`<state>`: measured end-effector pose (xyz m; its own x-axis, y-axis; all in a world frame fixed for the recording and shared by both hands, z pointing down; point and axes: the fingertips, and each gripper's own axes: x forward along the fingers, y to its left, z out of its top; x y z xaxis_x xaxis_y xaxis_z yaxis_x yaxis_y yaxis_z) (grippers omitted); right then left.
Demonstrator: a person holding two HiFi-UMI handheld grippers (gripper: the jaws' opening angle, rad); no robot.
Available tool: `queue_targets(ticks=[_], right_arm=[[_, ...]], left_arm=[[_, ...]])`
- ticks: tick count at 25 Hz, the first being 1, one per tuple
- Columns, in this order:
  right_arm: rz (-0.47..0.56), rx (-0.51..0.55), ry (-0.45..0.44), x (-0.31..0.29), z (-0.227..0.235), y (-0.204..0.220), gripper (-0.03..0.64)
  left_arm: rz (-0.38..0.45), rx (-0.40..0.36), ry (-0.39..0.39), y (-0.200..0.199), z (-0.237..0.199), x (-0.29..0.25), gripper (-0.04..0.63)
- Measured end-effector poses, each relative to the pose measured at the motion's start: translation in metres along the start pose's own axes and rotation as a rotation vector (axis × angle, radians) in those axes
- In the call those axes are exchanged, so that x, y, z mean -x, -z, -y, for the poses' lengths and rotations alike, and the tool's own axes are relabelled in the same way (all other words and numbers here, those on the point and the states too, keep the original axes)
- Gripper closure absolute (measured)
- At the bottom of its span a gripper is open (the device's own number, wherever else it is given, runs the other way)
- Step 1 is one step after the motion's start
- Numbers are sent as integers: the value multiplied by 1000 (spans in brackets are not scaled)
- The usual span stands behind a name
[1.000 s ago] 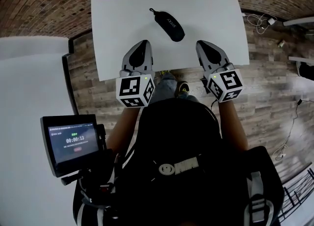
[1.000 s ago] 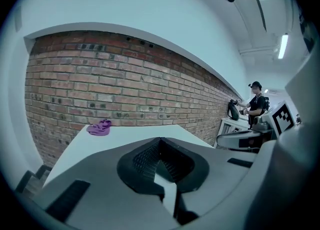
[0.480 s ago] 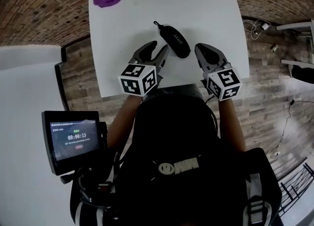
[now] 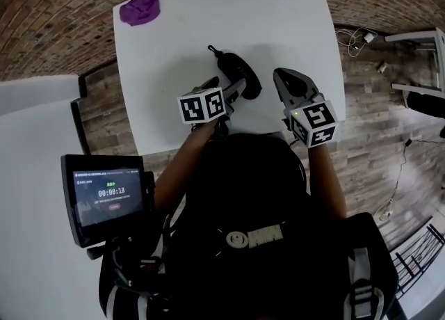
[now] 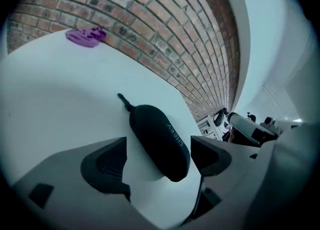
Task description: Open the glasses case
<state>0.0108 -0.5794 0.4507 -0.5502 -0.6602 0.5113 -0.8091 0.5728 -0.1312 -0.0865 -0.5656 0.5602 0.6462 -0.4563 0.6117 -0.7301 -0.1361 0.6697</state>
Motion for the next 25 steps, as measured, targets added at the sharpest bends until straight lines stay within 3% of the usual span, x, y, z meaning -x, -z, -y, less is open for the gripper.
queue_targets(ticks=[2,8,14,15,19,23,25], right_arm=[[4,3,4,-1,4,-6,611],[-5,0,18,6,2,-6,611],[-43,5,10,-3,6,3,611],[-52,1,5,-7,7,5,611],[-60,5,-18,-19,10,4,611],[-74,-65,-127,-13,-8,14,608],[-76,-121,-215,-10,-18,19,536]], left_arm=[[-18,47,20,4,2,-8,192],[-6,75,74,9,14,-10,192],[-20,-19,82,6,16,-17,197],[-32,-26,93,5,16,-22,234],[-65,14,159,3,16,-32,272],[-1,-12,223,-7,28,-11,304],[56,-29,272,-18,37,2,310]])
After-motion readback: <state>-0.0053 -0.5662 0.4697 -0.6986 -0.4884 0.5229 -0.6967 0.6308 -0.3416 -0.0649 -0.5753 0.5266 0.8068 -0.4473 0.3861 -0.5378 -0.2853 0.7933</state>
